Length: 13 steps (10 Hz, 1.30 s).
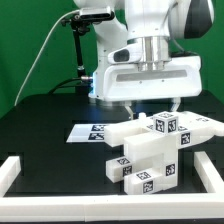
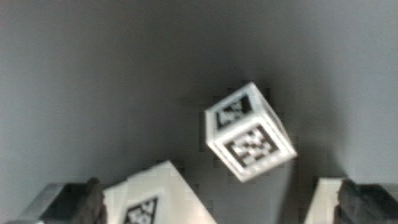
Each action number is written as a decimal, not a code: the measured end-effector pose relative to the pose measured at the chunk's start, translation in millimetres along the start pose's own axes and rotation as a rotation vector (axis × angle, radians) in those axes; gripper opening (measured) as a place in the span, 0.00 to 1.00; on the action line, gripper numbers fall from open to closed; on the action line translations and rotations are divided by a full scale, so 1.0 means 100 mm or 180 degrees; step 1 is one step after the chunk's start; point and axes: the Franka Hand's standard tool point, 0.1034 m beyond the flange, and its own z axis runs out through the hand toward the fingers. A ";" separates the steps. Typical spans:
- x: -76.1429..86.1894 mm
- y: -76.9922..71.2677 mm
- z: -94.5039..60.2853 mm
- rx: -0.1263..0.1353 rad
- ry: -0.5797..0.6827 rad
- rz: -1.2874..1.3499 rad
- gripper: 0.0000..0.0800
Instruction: Assemble chair
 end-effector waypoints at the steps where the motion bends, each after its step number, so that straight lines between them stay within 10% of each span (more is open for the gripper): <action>1: 0.10 0.03 0.00 -0.0005 0.0038 0.0008 0.81; 9: 0.06 0.09 -0.08 0.0022 0.0027 0.0050 0.81; 13: -0.22 0.06 0.22 -0.0100 -0.0104 0.0132 0.81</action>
Offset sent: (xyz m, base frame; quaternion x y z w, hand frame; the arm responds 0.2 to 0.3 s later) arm 0.0034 0.0085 0.0092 0.0214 -0.0172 0.0136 0.9995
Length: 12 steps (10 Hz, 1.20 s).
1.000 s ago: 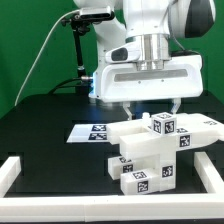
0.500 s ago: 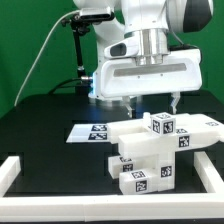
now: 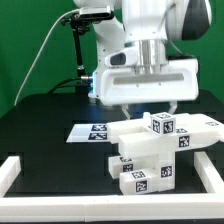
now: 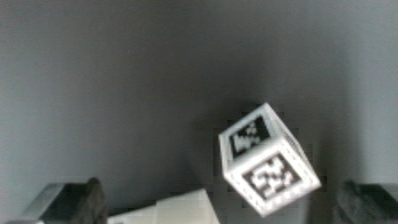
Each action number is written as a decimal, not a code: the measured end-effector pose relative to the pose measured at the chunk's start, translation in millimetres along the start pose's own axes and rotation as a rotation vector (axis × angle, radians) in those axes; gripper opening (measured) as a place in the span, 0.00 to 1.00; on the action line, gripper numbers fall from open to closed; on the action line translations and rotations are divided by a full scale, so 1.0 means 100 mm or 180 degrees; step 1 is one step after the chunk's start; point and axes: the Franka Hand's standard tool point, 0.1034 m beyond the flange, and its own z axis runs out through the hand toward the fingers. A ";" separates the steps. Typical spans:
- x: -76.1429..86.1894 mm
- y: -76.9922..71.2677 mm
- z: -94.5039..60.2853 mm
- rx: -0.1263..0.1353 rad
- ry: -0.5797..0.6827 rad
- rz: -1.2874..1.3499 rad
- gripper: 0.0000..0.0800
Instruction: Assemble chair
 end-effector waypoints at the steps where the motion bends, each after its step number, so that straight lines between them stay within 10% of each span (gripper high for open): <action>1: -0.03 -0.04 0.04 -0.0017 0.0012 0.0024 0.81; 8: -0.15 0.06 0.08 -0.0081 0.0030 0.0085 0.81; 12: -0.07 -0.16 0.22 -0.0053 0.0008 0.0112 0.81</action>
Offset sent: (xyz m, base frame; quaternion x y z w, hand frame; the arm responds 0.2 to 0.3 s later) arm 0.0000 0.0000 0.0000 0.0000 0.0000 0.0000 1.0000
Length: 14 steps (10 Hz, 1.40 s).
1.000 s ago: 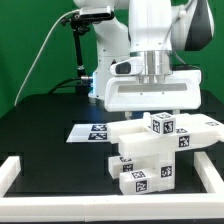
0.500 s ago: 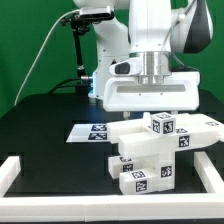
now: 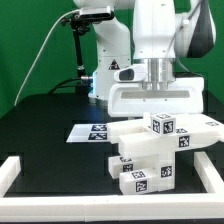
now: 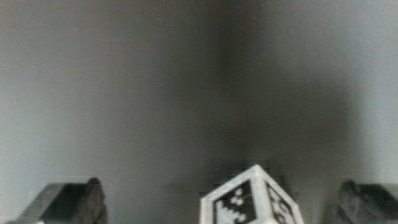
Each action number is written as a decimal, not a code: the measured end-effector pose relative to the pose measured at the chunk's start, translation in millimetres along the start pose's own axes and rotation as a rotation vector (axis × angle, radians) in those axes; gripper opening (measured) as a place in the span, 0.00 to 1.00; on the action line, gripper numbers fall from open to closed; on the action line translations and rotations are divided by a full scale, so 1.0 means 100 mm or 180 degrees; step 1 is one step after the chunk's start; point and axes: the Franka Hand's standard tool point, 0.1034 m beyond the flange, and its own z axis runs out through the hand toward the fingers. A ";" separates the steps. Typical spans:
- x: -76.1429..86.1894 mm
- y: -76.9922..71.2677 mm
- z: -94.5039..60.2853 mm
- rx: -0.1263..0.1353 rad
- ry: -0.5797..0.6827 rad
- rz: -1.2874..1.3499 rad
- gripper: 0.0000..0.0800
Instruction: Assemble chair
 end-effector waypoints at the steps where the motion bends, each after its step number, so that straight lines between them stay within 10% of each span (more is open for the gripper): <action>1: 0.03 -0.09 0.03 0.0011 0.0011 0.0008 0.81; 12: 0.28 -0.26 0.19 0.0032 0.0046 0.0016 0.81; 14: 0.28 -0.26 0.19 0.0032 0.0045 0.0016 0.49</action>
Offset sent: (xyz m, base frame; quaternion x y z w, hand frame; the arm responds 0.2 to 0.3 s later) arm 0.0195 0.0059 -0.0098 -0.0106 0.0062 0.0065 0.9999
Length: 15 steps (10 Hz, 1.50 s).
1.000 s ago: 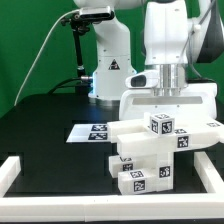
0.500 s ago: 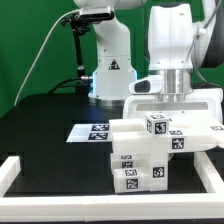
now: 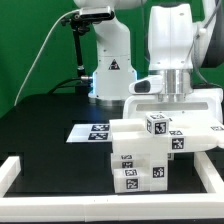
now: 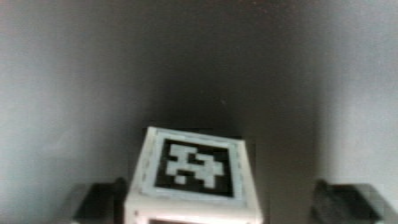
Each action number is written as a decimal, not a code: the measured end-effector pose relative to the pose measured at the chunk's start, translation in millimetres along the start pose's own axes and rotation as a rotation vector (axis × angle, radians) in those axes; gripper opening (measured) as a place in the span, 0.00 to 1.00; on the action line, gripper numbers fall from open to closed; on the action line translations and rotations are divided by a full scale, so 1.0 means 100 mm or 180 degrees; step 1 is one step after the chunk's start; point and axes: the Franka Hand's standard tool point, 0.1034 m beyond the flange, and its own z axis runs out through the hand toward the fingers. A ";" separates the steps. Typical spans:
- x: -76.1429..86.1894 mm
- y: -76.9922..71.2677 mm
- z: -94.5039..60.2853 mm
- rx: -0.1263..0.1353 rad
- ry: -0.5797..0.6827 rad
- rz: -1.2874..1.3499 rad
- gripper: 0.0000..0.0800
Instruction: Assemble chair
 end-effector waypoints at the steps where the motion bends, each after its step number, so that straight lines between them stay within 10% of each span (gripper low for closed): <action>1: 0.00 0.00 0.00 0.0000 0.0002 0.0000 0.49; 2: 0.00 0.00 0.00 0.0000 0.0002 0.0000 0.35; 13: 0.01 0.01 -0.02 0.0007 -0.0003 -0.0003 0.36; 15: 0.04 0.23 -0.32 0.0072 -0.0033 -0.0105 0.36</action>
Offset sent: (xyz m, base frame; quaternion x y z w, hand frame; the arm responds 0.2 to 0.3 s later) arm 0.0000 0.0000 0.0000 0.0000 0.0000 0.0000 1.0000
